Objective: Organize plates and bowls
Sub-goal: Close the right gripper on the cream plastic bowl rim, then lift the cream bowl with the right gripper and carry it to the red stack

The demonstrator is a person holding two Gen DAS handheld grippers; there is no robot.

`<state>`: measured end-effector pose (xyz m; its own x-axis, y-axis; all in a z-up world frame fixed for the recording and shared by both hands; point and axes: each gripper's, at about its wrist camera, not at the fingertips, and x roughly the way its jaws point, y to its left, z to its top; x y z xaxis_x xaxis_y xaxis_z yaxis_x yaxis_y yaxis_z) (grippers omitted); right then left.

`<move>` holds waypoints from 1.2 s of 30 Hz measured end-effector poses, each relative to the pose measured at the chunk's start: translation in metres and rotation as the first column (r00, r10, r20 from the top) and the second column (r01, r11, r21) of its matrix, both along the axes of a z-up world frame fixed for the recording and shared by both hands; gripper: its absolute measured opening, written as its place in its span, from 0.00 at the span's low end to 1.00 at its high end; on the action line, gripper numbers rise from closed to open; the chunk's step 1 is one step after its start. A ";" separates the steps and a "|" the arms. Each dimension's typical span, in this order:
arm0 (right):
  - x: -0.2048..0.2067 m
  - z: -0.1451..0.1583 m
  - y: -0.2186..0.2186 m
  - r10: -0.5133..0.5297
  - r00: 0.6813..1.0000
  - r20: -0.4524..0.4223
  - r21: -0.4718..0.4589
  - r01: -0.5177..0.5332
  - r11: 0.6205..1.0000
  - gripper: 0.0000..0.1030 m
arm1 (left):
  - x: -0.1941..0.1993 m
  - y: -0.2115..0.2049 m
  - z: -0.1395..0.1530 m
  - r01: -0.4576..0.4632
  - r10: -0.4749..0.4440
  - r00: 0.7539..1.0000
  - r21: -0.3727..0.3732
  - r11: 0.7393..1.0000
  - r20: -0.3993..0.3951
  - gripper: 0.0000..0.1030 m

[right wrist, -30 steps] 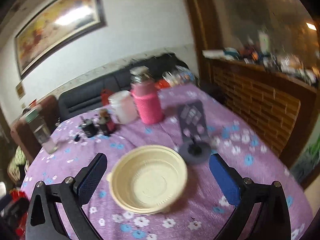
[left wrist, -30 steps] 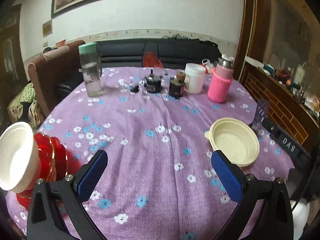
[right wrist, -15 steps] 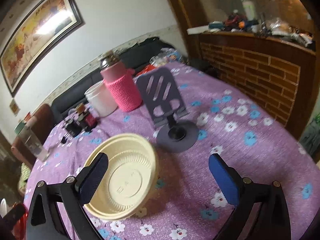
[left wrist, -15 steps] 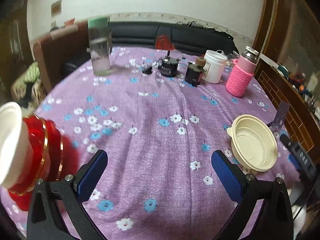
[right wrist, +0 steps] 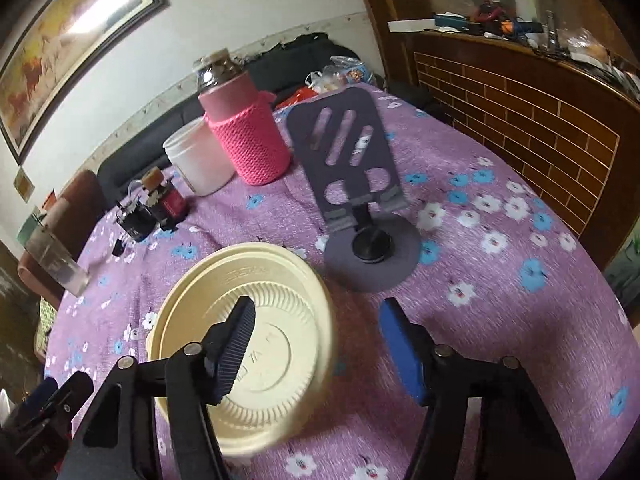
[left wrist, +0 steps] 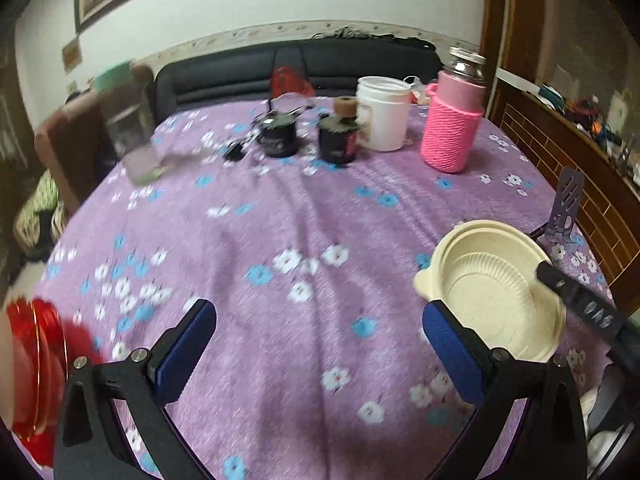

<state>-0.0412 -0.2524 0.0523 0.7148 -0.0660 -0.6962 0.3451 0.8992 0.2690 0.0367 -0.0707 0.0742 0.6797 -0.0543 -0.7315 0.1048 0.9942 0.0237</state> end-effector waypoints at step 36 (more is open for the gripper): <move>0.022 -0.036 0.029 0.219 0.976 -0.013 0.087 -0.217 0.972 0.15 | 0.038 -0.040 -0.025 0.111 -0.115 0.989 -0.047 0.993 -0.092 0.26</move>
<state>-0.0197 -0.2237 0.0166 0.6898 0.1490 -0.7085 0.1504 0.9278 0.3415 0.0743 -0.1110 0.0497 0.5954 -0.1588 -0.7876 0.2165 0.9757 -0.0330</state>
